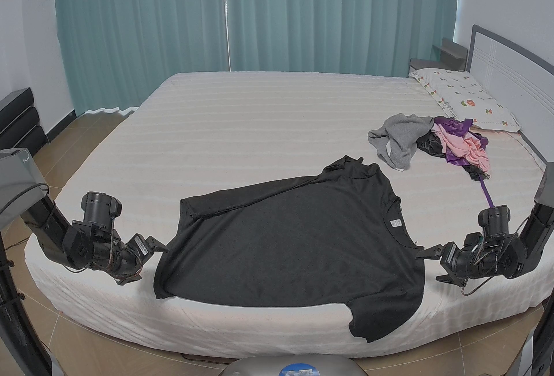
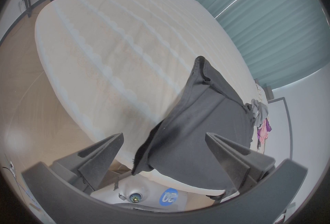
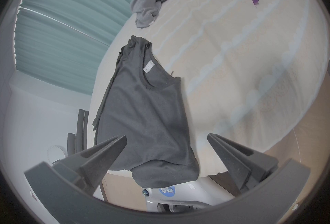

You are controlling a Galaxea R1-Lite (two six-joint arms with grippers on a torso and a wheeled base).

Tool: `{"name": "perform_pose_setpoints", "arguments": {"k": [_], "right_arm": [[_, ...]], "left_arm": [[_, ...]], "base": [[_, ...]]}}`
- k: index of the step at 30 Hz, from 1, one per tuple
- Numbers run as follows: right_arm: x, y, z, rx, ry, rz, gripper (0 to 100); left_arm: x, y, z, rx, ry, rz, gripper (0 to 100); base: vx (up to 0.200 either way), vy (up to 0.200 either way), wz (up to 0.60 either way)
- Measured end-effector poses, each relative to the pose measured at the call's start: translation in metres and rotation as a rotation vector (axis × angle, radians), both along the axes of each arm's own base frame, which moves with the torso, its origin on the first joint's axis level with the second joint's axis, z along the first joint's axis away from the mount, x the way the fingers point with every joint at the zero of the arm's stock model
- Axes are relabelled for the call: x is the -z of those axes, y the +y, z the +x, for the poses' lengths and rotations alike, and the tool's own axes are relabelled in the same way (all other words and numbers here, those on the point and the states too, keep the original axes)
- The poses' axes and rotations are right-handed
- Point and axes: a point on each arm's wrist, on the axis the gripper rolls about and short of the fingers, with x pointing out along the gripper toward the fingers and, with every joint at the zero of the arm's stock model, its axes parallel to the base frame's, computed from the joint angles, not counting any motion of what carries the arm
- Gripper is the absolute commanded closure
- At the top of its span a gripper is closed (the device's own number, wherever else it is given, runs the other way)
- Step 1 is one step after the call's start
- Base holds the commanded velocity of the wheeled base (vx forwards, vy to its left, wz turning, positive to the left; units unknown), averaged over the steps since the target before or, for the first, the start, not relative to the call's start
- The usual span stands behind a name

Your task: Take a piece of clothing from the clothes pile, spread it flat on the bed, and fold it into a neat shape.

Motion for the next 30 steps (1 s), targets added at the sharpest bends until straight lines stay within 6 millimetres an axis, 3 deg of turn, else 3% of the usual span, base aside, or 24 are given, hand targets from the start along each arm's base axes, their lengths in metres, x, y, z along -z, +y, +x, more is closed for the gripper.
{"name": "perform_pose_setpoints", "arguments": {"k": [13, 25, 30], "right_arm": [[-0.008, 0.005, 0.002, 0.043, -0.022, 0.051, 0], [-0.015, 0.006, 0.006, 0.064, -0.087, 0.072, 0], [-0.017, 0.005, 0.007, 0.075, -0.107, 0.078, 0]], "left_arm": [[-0.013, 0.008, 0.004, -0.061, -0.04, -0.043, 0], [-0.014, 0.005, 0.002, -0.049, -0.045, -0.046, 0], [-0.016, 0.002, 0.001, -0.057, -0.046, -0.06, 0]], "base": [[0.0, 0.185, 0.0], [0.0, 0.0, 0.0], [0.2, 0.0, 0.0]]}}
